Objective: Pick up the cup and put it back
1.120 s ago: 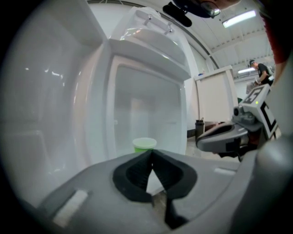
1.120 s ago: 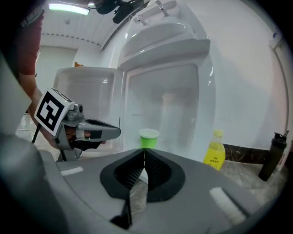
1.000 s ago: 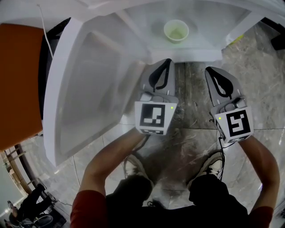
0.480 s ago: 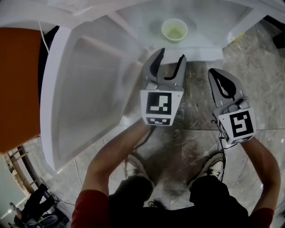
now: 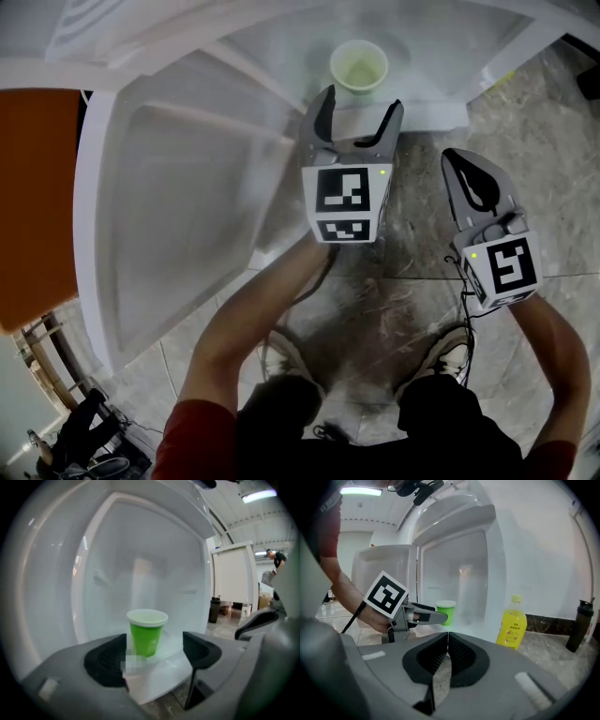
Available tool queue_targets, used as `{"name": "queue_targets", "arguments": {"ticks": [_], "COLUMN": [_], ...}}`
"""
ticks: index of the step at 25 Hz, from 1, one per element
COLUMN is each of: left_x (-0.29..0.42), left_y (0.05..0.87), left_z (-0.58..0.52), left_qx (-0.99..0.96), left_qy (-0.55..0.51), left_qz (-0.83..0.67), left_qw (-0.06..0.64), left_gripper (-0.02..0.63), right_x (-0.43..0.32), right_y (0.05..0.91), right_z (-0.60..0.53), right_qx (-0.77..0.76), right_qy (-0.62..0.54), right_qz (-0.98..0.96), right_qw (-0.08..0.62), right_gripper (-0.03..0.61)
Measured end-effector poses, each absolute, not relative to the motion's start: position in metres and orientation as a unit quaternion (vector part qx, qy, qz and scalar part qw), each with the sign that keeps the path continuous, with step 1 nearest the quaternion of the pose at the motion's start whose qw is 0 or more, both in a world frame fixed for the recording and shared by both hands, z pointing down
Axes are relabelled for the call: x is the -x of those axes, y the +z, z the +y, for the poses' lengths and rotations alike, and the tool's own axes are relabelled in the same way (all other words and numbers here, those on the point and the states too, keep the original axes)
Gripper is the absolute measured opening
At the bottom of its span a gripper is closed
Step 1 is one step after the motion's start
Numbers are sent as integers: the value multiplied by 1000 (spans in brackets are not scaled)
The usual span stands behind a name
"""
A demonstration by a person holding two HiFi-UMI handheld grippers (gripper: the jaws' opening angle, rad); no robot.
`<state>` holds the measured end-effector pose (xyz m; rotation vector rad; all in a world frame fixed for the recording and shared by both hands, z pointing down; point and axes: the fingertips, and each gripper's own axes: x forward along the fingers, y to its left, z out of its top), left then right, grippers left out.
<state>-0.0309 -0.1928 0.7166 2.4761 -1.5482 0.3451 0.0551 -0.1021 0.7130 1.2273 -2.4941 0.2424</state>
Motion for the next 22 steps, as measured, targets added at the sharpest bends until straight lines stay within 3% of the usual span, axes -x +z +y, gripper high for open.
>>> {"name": "queue_targets", "arguments": {"ticks": [22], "left_x": [32], "left_y": [725], "left_z": [-234], "left_qx": [-820], "left_qy": [120], "left_qz": [-554], "left_qw": [81], "left_gripper": [368], "right_x": [-57], "right_y": [721], "right_z": [-97], "right_qx": [-424], "right_qy": [84], "right_qz": [-886], "right_qw": [169], "right_gripper": [2]}}
